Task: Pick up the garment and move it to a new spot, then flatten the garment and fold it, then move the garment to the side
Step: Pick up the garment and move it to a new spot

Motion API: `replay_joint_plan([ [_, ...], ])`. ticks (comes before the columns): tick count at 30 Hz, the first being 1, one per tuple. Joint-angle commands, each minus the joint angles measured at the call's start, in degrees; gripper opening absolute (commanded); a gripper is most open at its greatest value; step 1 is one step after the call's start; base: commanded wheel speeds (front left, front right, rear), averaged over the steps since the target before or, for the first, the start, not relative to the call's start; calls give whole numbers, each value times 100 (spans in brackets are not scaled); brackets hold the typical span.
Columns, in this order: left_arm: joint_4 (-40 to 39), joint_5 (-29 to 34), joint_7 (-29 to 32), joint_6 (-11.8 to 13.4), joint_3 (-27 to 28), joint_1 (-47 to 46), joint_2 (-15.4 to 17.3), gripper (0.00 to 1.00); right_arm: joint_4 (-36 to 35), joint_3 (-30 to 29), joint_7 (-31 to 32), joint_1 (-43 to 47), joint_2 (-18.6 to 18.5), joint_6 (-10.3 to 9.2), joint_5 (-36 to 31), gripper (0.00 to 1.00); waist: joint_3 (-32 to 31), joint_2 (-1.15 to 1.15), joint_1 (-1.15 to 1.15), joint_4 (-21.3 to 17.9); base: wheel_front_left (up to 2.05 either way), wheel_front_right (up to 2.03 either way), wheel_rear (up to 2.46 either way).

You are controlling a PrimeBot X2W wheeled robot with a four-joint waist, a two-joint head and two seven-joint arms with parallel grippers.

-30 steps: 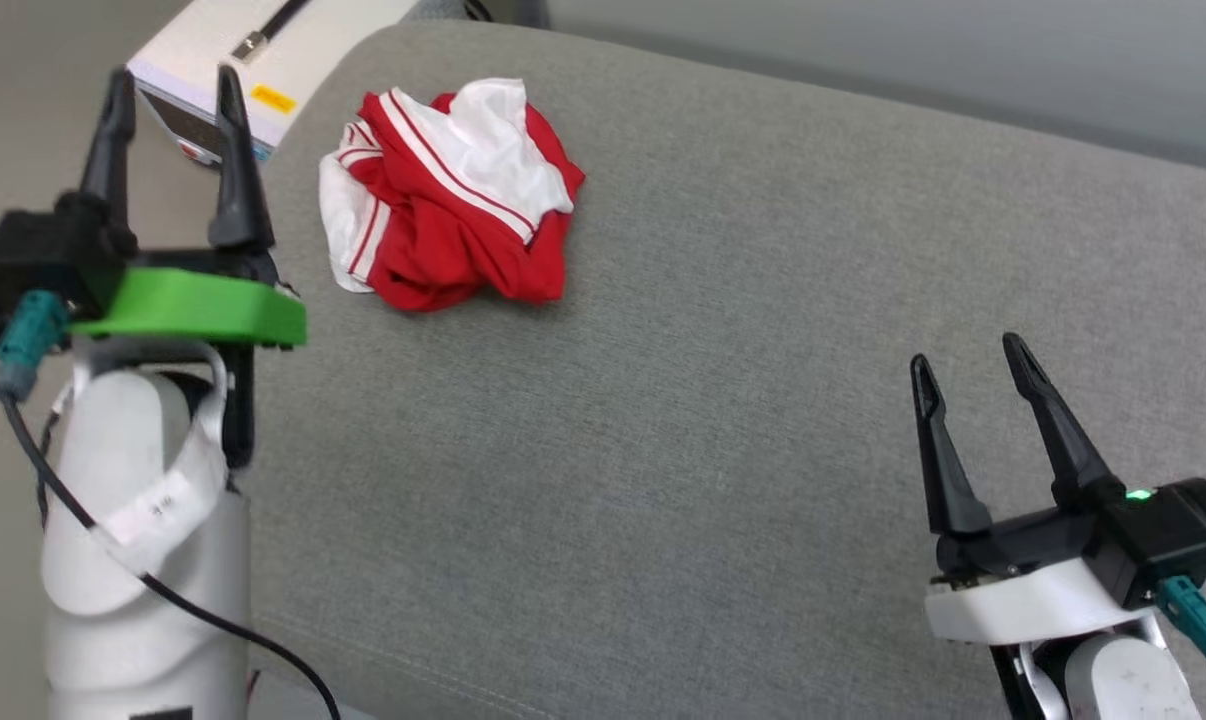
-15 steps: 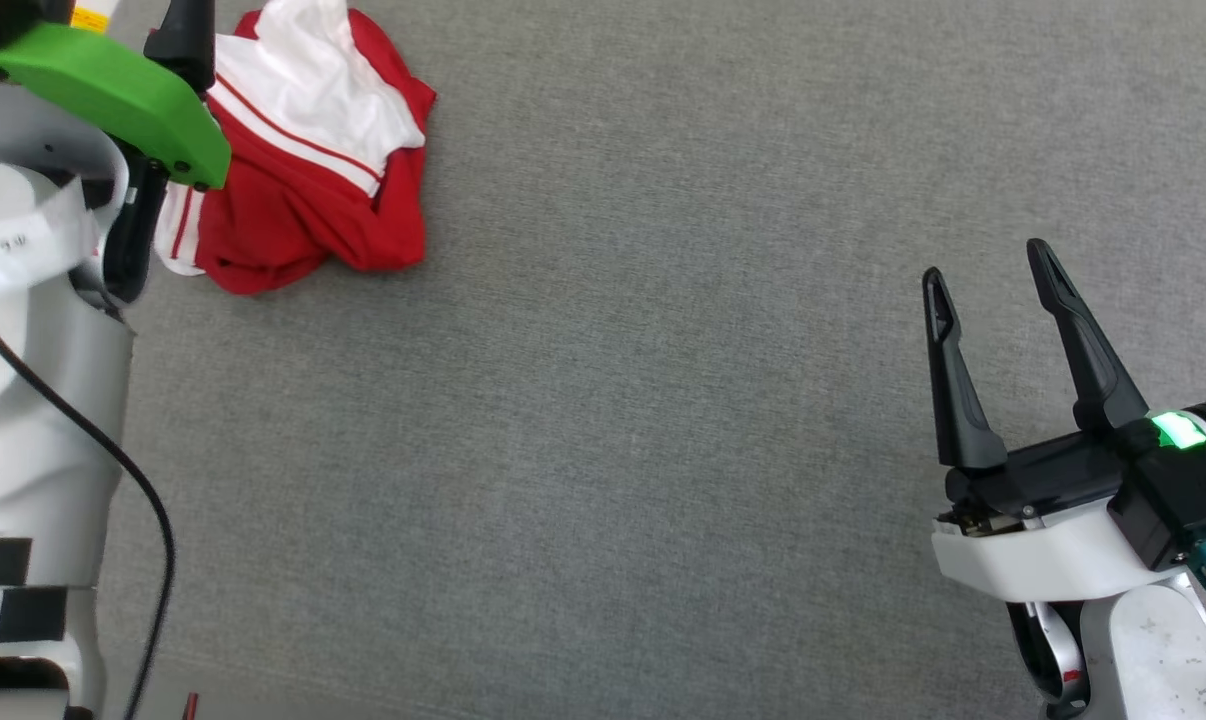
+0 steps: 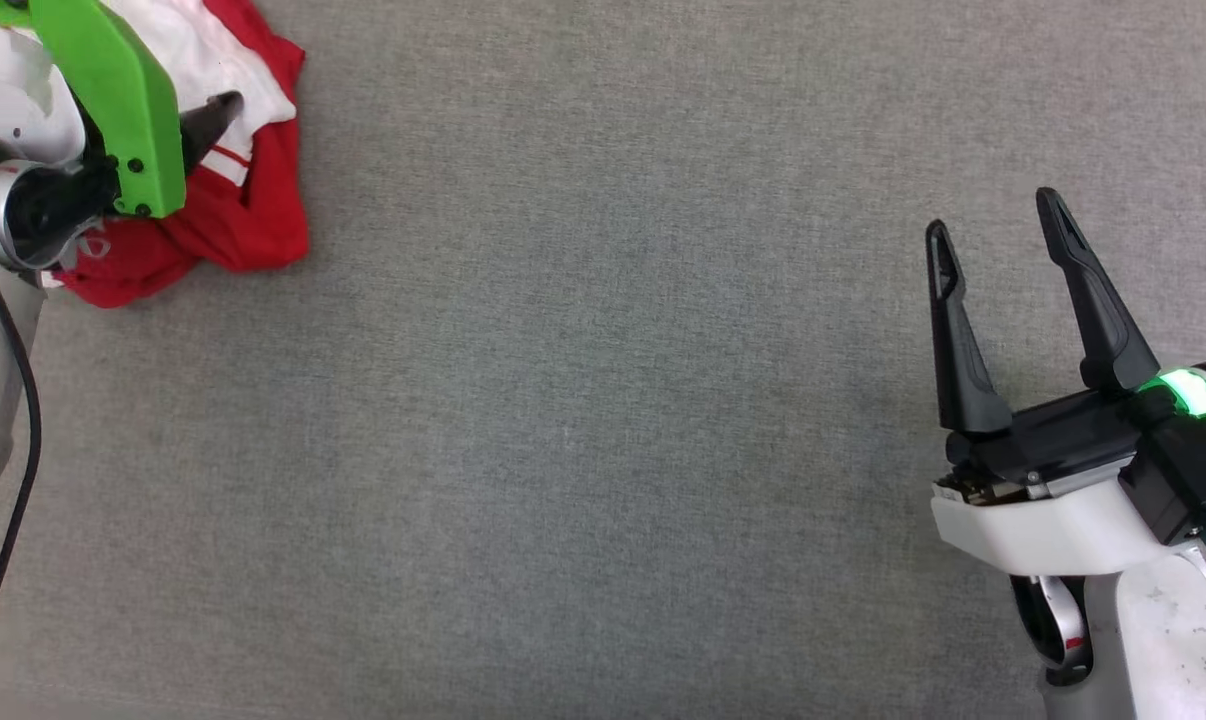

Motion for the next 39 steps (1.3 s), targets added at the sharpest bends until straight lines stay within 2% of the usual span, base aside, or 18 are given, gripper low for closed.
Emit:
replay_joint_plan([
  [1, 87, -50, 108, -15, -60, -105, 64, 100, -31, 6, -43, -119, 11, -4, 18, 100, 168, 0, -1, -169, 0, 0, 0],
  [6, 427, -86, 541, -15, -414, -27, 145, 100, -28, 7, -43, -186, 29, -4, 61, 100, 301, 0, -1, -349, 0, 0, 0],
  [11, 705, -55, 669, -15, -751, 135, 155, 100, -15, -37, -43, -194, 44, -4, 91, 100, 332, 0, -1, -436, 0, 0, 0],
  [13, 745, -82, 633, -15, -858, 176, 182, 0, 2, -67, -43, -179, 48, -4, 101, 100, 290, 0, -1, -445, 0, 0, 0],
  [17, 664, -111, 348, -15, -1072, 212, 312, 0, 40, -141, -43, -101, 55, -4, 135, 100, 71, 0, -1, -389, 0, 0, 0],
  [27, 20, 477, -1772, -15, -1628, -222, 646, 0, 152, -249, -43, 295, 60, -4, 353, 100, -934, 0, -1, -65, 0, 0, 0],
  [33, -400, 853, -2483, -15, -1991, -479, 557, 0, 174, -260, -43, 479, 60, -4, 493, 100, -1307, 0, -1, -81, 0, 0, 0],
  [39, -881, 1141, -2831, -15, -2288, -650, 260, 0, 159, -289, -43, 556, 60, -4, 634, 100, -1466, 0, -1, -370, 0, 0, 0],
])
